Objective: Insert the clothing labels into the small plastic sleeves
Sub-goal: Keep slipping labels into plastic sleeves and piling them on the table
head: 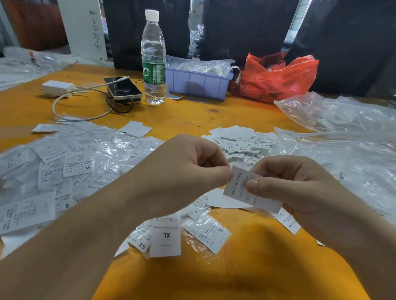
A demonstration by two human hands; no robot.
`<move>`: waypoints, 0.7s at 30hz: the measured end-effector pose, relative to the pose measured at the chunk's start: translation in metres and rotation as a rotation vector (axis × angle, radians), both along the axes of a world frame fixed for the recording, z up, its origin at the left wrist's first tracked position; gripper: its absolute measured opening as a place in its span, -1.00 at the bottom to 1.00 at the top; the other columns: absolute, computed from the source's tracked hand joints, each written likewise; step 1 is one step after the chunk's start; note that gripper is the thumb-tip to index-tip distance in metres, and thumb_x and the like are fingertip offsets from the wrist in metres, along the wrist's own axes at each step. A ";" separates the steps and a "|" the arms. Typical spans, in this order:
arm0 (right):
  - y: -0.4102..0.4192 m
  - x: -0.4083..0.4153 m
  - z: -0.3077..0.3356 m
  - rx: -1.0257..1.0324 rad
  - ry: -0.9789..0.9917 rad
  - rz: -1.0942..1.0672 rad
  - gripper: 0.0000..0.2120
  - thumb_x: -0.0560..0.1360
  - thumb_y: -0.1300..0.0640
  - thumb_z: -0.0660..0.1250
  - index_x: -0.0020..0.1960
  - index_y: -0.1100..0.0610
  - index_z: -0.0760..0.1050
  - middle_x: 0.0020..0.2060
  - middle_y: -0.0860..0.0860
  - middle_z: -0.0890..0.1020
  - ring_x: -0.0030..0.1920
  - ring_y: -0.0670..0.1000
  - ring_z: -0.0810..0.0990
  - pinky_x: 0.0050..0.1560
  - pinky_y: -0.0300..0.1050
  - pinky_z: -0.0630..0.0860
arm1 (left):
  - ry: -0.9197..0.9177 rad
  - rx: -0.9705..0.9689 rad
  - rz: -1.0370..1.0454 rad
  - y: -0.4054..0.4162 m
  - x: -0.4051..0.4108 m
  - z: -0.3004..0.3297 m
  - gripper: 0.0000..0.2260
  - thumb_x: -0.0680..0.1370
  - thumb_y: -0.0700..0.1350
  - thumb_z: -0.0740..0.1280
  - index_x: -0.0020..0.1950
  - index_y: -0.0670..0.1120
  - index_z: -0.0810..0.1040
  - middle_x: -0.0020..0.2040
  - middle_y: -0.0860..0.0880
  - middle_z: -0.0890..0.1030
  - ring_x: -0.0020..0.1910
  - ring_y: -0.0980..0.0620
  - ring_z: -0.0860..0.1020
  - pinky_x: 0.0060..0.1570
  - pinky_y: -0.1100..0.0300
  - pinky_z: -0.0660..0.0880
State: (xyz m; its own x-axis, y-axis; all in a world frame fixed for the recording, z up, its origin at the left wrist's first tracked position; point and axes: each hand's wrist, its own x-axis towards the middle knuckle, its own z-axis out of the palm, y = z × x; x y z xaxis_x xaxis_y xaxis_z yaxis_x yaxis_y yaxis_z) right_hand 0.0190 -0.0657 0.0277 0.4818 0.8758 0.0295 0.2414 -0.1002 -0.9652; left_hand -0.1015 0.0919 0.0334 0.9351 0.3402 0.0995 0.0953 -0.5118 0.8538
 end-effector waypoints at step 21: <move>0.002 0.000 -0.004 0.000 -0.128 0.026 -0.76 0.33 0.03 0.42 -0.22 0.23 0.62 -0.28 0.32 0.52 -0.28 0.02 0.48 -0.31 -0.27 0.37 | 0.009 0.067 -0.073 -0.003 0.003 -0.010 -0.78 0.45 0.17 0.41 -0.19 0.03 0.65 -0.42 0.09 0.49 -0.43 0.20 0.43 -0.39 0.28 0.39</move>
State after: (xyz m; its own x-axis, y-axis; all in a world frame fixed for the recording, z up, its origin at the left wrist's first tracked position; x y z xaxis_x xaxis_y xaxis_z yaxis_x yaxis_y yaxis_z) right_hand 0.0187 -0.0640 0.0233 0.4510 0.8880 0.0897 0.3652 -0.0919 -0.9264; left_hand -0.0987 0.0891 0.0234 0.9580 0.2645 0.1109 0.0637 -0.5733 0.8169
